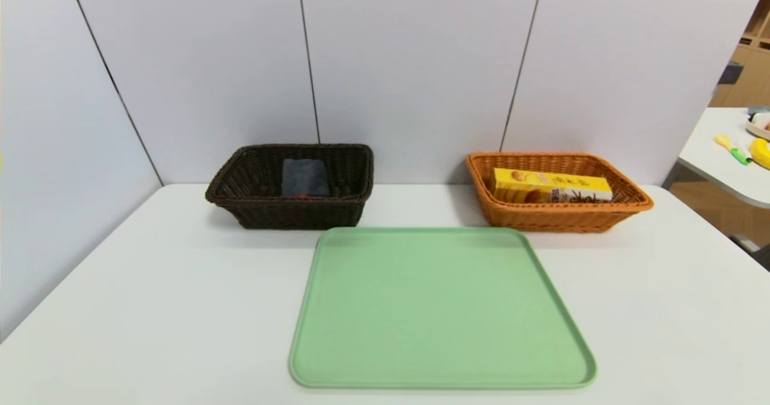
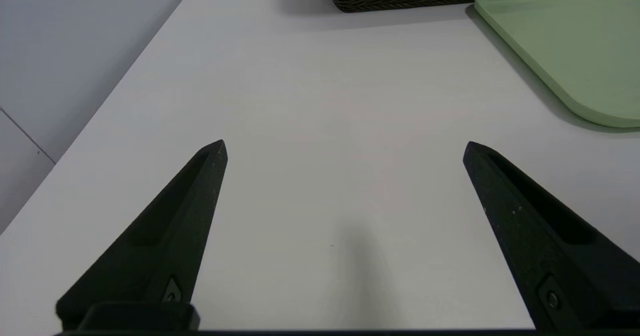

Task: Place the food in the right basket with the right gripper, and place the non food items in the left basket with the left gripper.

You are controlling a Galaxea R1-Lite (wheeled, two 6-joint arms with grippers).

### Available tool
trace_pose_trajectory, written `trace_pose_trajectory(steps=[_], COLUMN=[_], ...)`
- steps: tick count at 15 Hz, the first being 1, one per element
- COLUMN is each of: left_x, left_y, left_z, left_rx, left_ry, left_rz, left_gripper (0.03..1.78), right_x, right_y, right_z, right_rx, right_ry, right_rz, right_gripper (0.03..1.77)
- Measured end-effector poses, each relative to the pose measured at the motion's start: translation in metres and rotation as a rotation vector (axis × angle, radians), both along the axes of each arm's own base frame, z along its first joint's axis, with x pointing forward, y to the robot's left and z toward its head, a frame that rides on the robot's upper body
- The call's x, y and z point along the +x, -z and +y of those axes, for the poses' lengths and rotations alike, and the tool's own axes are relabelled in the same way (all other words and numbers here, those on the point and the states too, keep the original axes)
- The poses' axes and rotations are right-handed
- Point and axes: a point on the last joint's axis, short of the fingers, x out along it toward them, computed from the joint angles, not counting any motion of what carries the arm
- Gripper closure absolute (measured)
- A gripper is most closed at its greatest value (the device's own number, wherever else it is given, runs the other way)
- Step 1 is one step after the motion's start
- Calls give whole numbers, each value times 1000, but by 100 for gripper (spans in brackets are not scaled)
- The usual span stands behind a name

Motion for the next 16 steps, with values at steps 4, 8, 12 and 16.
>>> trace_pose_trajectory(steps=[4, 8, 12, 16], left_x=[0, 0, 0, 0], left_y=[0, 0, 0, 0], left_z=[0, 0, 0, 0], left_rx=[1, 1, 0, 0], left_ry=[0, 0, 0, 0], left_rz=[0, 0, 0, 0], left_gripper=[12, 12, 12, 12], right_x=[-6, -9, -10, -10], right_y=[27, 46, 54, 54], right_z=[4, 6, 6, 6], right_rx=[-6, -6, -2, 1], right_ry=[-187, -297, -305, -303], right_rz=[-100, -76, -23, -23], right_gripper=[10, 10, 10, 10])
